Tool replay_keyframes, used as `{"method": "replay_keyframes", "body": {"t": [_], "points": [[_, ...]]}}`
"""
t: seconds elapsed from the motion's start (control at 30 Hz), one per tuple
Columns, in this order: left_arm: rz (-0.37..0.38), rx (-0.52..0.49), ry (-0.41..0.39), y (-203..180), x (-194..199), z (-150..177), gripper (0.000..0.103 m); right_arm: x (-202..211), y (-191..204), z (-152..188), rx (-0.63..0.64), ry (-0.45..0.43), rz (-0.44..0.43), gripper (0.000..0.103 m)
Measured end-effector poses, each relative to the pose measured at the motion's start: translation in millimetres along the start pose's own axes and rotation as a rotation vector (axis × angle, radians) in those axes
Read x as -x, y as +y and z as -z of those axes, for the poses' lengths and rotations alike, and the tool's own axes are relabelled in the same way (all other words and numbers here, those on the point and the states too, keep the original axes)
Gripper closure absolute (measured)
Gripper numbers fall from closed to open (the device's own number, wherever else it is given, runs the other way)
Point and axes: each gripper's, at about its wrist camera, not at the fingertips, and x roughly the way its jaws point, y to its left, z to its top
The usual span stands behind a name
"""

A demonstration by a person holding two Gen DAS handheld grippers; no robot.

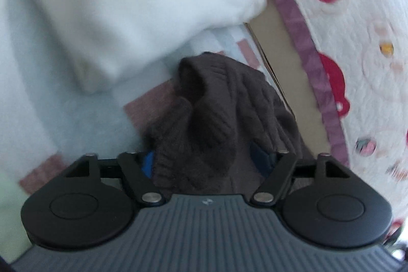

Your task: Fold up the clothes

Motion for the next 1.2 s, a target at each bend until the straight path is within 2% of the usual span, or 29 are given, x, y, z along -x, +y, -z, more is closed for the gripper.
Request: {"method": "replay_keyframes", "body": {"t": [0.03,0.13,0.2,0.23,0.33,0.4,0.47,0.5,0.53,0.6,0.73,0.8,0.87,0.97,1.07,1.1,1.17,1.2], "points": [[-0.024,-0.092,-0.021,-10,3,2,0.088,0,-1,0,-0.003,-0.002,-0.004,0.037],[-0.201,-0.395,-0.235,-51,38,15,0.090,1,-3,1,-0.015,-0.005,-0.015,0.037],[-0.347,-0.626,-0.367,-76,59,35,0.087,1,-4,0,-0.020,-0.005,-0.017,0.037],[-0.404,-0.683,-0.346,-82,57,40,0.082,1,-4,0,-0.022,-0.005,-0.017,0.037],[-0.561,-0.666,-0.234,-67,38,40,0.081,-1,-2,-1,-0.007,-0.002,-0.013,0.035],[-0.575,-0.613,-0.164,-51,35,39,0.080,0,-1,-1,0.001,0.001,-0.009,0.035],[-0.499,-0.577,-0.121,-49,44,42,0.073,2,-2,0,-0.001,0.004,-0.009,0.037],[-0.461,-0.559,-0.100,-48,49,44,0.059,5,-3,-1,-0.008,0.007,-0.008,0.037],[-0.422,-0.540,-0.079,-47,54,46,0.054,8,-5,-2,-0.019,0.007,-0.005,0.037],[-0.346,-0.503,-0.036,-45,64,49,0.054,16,-11,-5,-0.061,-0.005,0.004,0.037],[-0.197,-0.429,0.047,-41,82,56,0.046,40,-21,-10,-0.169,-0.005,-0.024,0.037],[-0.169,-0.418,0.084,-36,81,60,0.046,57,-13,-6,-0.147,0.003,-0.074,0.037],[-0.141,-0.407,0.120,-32,80,63,0.046,72,2,1,-0.047,0.030,-0.086,0.037],[-0.097,-0.365,0.151,-26,83,65,0.046,98,17,12,0.129,0.073,-0.032,0.037],[-0.048,-0.287,0.144,-24,91,61,0.047,127,9,16,0.260,0.092,0.082,0.037],[-0.054,-0.305,0.148,-27,90,62,0.047,136,2,15,0.295,0.093,0.126,0.037],[-0.067,-0.339,0.157,-32,89,64,0.046,152,-24,9,0.318,0.092,0.212,0.037],[-0.076,-0.359,0.162,-35,88,66,0.046,158,-43,4,0.277,0.107,0.236,0.037]]}}
